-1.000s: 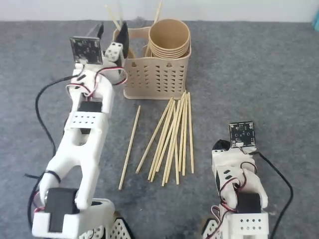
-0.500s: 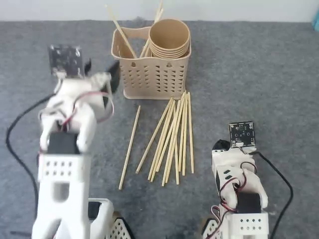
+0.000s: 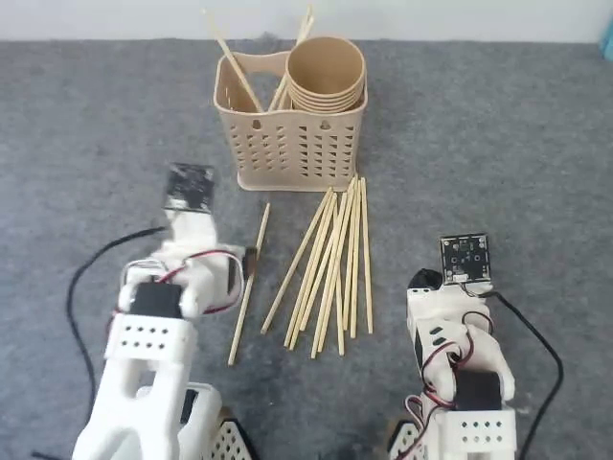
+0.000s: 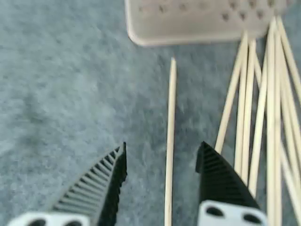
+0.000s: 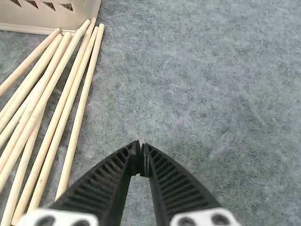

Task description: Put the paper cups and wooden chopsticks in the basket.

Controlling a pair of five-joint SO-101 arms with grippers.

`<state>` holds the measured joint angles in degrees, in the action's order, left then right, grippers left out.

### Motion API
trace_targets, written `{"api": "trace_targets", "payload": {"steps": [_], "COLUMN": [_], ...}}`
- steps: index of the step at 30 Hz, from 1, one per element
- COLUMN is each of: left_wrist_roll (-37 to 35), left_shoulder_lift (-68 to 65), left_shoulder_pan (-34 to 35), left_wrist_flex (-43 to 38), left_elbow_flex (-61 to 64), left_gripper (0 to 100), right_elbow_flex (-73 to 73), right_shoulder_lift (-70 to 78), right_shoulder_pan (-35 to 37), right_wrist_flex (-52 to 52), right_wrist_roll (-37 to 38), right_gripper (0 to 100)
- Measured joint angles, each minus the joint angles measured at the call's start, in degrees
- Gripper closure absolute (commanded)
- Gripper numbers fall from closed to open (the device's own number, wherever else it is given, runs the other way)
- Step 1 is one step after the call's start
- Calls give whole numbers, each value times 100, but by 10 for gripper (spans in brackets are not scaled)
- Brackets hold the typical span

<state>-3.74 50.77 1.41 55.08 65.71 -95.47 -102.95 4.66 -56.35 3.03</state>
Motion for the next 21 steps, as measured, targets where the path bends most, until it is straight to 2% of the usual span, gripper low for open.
{"api": "trace_targets", "payload": {"steps": [5, 14, 21], "left_wrist_roll": [9, 35, 53], "left_shoulder_lift": [-1002, -3578, -5029], "left_shoulder_pan": [-264, -273, -273], "left_wrist_flex": [-132, -958, -800], "left_elbow_flex": [-97, -1134, -2075], "left_gripper": [775, 776, 776], "right_elbow_flex": [0, 0, 0], "right_shoulder_lift": [0, 0, 0], "right_shoulder_pan": [0, -9, -9], "right_wrist_flex": [0, -53, -53], "right_wrist_roll": [0, 0, 0], "right_gripper": [982, 982, 982]}}
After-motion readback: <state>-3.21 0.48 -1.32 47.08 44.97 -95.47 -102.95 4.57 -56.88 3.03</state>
